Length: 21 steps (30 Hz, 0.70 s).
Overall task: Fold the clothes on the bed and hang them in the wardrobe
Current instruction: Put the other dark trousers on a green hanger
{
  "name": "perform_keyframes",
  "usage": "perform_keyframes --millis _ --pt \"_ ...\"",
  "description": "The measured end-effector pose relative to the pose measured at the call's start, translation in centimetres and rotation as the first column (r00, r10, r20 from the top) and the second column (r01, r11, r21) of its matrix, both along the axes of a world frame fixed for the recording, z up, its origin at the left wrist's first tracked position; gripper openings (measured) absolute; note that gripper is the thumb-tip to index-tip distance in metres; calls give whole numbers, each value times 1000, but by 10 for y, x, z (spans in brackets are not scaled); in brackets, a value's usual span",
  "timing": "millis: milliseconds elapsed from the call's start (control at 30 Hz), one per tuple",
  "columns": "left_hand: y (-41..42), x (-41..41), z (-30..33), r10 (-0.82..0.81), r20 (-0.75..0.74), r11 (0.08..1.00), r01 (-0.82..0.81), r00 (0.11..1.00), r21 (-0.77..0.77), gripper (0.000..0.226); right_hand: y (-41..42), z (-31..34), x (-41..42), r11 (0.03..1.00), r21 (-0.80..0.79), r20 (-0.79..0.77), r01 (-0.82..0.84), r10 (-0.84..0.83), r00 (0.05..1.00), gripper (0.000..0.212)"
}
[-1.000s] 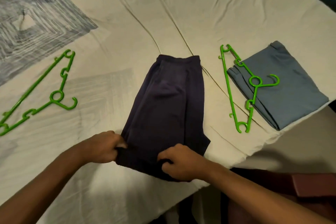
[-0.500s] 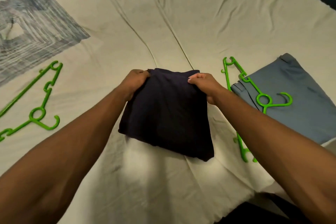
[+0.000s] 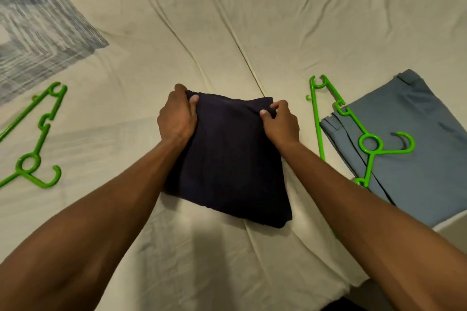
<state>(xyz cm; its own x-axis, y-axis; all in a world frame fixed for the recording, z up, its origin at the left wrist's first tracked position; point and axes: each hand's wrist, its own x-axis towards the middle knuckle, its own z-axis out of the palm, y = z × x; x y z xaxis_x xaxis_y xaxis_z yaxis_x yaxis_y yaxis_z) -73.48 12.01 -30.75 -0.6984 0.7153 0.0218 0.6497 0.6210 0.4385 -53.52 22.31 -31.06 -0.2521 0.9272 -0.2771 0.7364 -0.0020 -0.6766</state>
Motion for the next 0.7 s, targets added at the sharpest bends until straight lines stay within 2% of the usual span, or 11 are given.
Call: perform_keyframes --millis 67,133,200,267,333,433,500,533,600,633,700 --pt "-13 16 -1 -41 -130 998 47 991 41 40 -18 1 -2 938 330 143 -108 64 988 43" --pt "-37 43 -3 -219 -243 973 231 945 22 49 -40 -5 -4 748 530 305 -400 273 912 53" --pt "-69 62 -16 -503 -252 864 486 827 -131 60 -52 -19 0 580 478 456 -659 478 751 61" --pt "-97 54 -37 -616 -192 779 554 764 -292 67 -50 -36 11 563 306 529 -768 570 628 66" --pt "-106 34 -49 -505 -156 835 434 849 -340 69 -41 -43 23 629 193 541 -753 571 617 73" --pt "-97 21 -45 -332 -63 880 285 941 -379 70 -38 -34 26 657 154 548 -738 565 617 75" --pt "-97 28 -39 -320 -91 889 266 943 -372 72 -46 -24 33 711 234 501 -663 496 709 66" --pt "-97 33 -33 -317 -109 900 262 942 -348 73 -49 -18 43 764 329 444 -554 393 805 62" --pt "-101 43 -24 -322 -146 917 270 935 -294 72 -54 -12 71 852 477 274 -218 91 957 51" --pt "-102 48 -21 -340 -167 917 286 926 -278 71 -57 -10 88 865 500 211 -38 -79 974 47" --pt "-101 59 -14 -394 -208 905 339 895 -256 68 -60 -5 126 850 459 190 260 -380 905 41"
